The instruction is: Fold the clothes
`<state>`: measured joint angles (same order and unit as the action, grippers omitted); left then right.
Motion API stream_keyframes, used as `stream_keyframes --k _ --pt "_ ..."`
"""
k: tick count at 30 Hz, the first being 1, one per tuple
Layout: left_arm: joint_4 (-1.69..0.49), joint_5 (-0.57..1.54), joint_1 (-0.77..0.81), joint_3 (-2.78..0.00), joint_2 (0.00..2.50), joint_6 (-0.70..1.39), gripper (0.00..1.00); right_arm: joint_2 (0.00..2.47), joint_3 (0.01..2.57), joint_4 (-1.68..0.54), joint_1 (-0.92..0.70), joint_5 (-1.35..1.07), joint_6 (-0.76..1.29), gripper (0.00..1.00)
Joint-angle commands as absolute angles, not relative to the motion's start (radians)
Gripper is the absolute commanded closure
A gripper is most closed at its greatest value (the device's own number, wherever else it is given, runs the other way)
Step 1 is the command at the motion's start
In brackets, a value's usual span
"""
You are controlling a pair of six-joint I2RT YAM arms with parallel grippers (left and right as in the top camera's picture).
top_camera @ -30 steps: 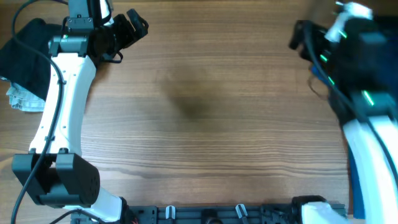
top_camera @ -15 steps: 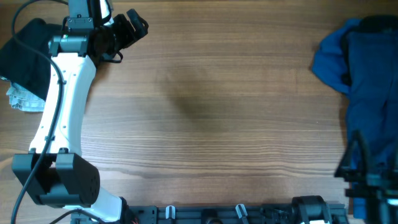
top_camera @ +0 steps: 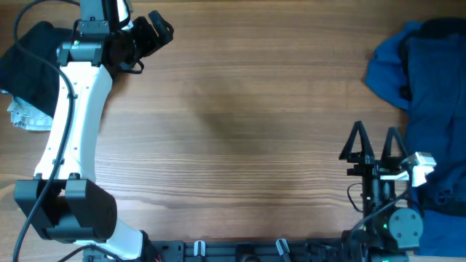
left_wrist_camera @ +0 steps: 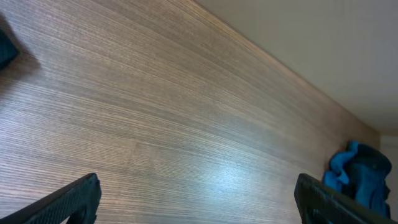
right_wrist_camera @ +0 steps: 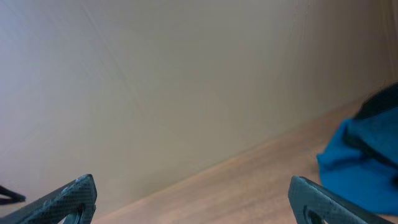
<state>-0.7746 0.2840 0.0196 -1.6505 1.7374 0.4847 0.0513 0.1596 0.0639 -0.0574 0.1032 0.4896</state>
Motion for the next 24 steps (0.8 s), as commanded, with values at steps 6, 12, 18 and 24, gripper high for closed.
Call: stream_keyframes --k 6,12,18,24 --pt "-0.774 0.279 0.022 -1.649 1.748 0.483 0.0 0.003 0.01 0.112 -0.06 0.047 0.488 0.0" --pt "-0.774 0.279 0.022 -1.649 1.748 0.483 0.0 0.003 0.005 0.043 -0.06 -0.001 0.292 0.0" --pt "-0.775 0.279 0.022 -1.649 1.748 0.483 0.0 0.017 0.005 0.007 -0.06 -0.004 0.291 0.01" --pt "-0.775 0.279 0.022 -1.649 1.748 0.483 0.0 0.017 0.005 0.007 -0.06 -0.004 0.291 0.0"
